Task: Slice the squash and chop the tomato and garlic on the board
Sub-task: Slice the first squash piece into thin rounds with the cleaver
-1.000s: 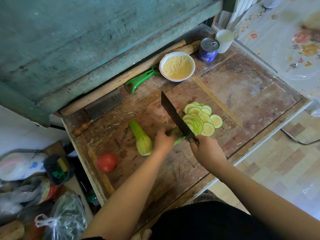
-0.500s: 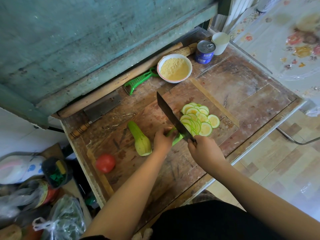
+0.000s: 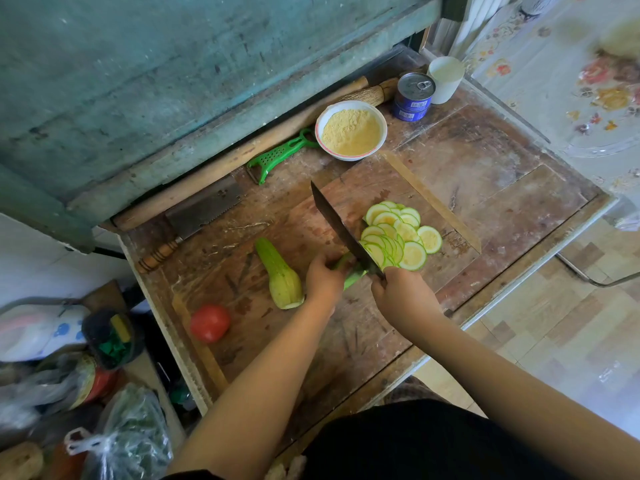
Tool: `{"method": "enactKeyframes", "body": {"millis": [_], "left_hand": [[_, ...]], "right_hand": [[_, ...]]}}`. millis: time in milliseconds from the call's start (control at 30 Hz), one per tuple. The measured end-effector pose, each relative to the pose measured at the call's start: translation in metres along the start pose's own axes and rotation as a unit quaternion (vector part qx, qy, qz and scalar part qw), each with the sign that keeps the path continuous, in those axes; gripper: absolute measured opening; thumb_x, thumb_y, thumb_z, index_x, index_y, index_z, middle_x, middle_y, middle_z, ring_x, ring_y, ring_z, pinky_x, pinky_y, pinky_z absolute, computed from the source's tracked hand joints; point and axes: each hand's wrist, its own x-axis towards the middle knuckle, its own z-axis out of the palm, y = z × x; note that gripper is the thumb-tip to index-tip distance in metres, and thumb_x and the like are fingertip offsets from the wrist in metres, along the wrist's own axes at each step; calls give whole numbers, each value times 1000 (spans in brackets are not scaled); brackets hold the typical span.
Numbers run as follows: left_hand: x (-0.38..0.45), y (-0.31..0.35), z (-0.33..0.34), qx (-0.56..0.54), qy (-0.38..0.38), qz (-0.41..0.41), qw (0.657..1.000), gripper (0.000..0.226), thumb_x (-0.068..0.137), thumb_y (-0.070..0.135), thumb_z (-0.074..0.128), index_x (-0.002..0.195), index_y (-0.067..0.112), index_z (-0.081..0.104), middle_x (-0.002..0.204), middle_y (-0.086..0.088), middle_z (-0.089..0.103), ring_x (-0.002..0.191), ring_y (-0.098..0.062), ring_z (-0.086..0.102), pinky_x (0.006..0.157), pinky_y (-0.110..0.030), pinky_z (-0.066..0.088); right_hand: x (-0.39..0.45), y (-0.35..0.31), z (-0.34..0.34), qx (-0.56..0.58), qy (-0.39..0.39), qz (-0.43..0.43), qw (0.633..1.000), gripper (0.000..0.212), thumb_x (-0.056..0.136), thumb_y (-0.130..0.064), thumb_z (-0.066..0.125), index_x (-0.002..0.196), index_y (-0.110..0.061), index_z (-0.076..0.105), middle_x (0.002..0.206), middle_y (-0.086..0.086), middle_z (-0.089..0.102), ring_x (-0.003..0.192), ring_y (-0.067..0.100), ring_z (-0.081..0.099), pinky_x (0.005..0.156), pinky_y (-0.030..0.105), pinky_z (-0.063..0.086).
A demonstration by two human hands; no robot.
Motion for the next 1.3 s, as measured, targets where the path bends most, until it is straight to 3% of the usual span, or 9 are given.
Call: {"method": "enactKeyframes", "body": {"millis": [267, 533, 667, 833, 1100, 1300], "left_hand": [[2, -1, 0, 0, -7, -21, 1000, 18, 84, 20, 71, 97, 13, 60, 95, -2, 64, 92, -19, 60, 81, -32, 48], [-3, 1, 1, 8, 2, -11, 1000, 17, 85, 21, 70, 95, 15, 58, 93, 1, 61, 88, -14, 57, 75, -24, 42], [-4, 1, 1, 27, -4, -6, 1000, 19, 85, 24, 70, 97, 16, 57, 96, 1, 60, 87, -12, 55, 75, -24, 41], [-10, -1, 5, 46, -12, -11, 999, 18, 85, 25, 70, 97, 17, 58, 100, 0, 61, 92, -14, 56, 74, -23, 40], [-9, -4, 7, 21, -3, -14, 1000, 16, 84, 24, 71, 92, 18, 58, 96, 0, 63, 93, -18, 59, 83, -33, 47], [-9, -5, 6, 22, -5, -15, 1000, 17, 84, 22, 70, 94, 16, 58, 98, -3, 63, 94, -19, 59, 83, -32, 47]], "right_hand": [[9, -2, 6, -2, -19, 13, 1000, 37, 99, -28, 38, 66, -12, 40, 63, 3, 46, 61, 26, 48, 49, 27, 31], [19, -3, 14, 2, -27, 28, 999, 33, 99, -30, 38, 70, -13, 41, 72, 5, 49, 71, 29, 51, 61, 32, 40], [17, 0, 14, 17, -26, 26, 999, 37, 98, -30, 39, 64, -17, 36, 67, 4, 47, 68, 28, 50, 58, 30, 37], [9, 6, 10, 9, -24, 26, 999, 34, 97, -28, 41, 67, -12, 43, 63, 3, 47, 60, 24, 47, 47, 27, 30], [-7, 9, -2, 28, 7, 19, 999, 34, 98, -29, 42, 73, -8, 52, 68, 8, 54, 60, 26, 50, 46, 26, 30], [-16, 11, -8, 44, 5, 1, 999, 36, 98, -27, 42, 79, -2, 57, 65, 10, 54, 56, 26, 50, 48, 28, 35]]}}
